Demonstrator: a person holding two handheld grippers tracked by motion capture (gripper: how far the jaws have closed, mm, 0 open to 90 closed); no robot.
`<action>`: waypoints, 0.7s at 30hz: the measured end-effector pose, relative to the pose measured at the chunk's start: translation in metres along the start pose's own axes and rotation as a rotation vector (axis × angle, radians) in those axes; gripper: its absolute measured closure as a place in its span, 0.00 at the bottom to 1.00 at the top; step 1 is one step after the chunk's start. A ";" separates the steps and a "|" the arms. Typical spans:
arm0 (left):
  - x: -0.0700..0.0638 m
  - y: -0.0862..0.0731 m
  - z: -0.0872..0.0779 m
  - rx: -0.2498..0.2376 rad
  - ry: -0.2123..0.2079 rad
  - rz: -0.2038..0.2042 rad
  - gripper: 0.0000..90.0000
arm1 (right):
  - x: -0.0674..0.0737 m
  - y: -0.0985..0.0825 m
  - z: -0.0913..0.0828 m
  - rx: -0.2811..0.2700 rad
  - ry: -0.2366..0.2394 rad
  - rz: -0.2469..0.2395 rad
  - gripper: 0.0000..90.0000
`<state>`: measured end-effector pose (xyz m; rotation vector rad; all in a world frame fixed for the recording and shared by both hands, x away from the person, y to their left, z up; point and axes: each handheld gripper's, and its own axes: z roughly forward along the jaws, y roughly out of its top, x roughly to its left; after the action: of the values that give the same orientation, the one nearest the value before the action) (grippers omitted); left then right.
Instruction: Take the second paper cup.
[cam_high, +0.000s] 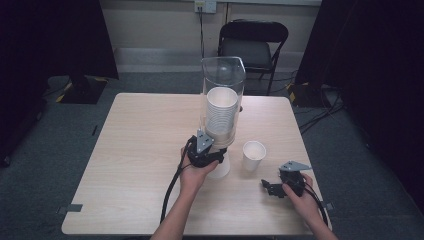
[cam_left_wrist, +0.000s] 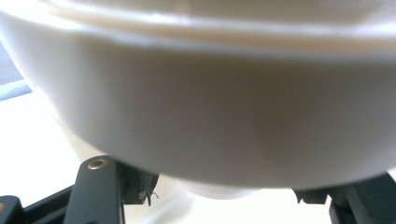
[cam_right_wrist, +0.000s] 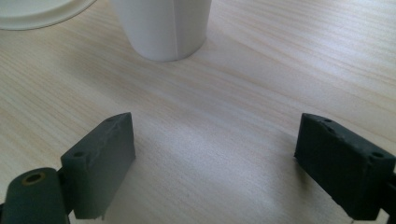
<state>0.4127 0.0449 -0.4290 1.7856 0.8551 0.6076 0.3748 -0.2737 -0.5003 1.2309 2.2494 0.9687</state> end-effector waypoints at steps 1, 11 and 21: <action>0.000 0.001 -0.001 -0.001 0.003 0.002 0.38 | 0.000 0.000 0.000 0.000 0.000 0.000 0.13; 0.002 0.012 0.000 -0.043 0.003 0.001 0.28 | -0.001 0.000 0.000 0.000 0.002 -0.003 0.13; 0.001 0.003 0.003 -0.093 -0.010 0.035 0.37 | -0.001 0.000 0.000 -0.001 0.002 -0.004 0.13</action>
<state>0.4162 0.0432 -0.4273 1.7213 0.7779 0.6502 0.3753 -0.2740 -0.5003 1.2253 2.2521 0.9698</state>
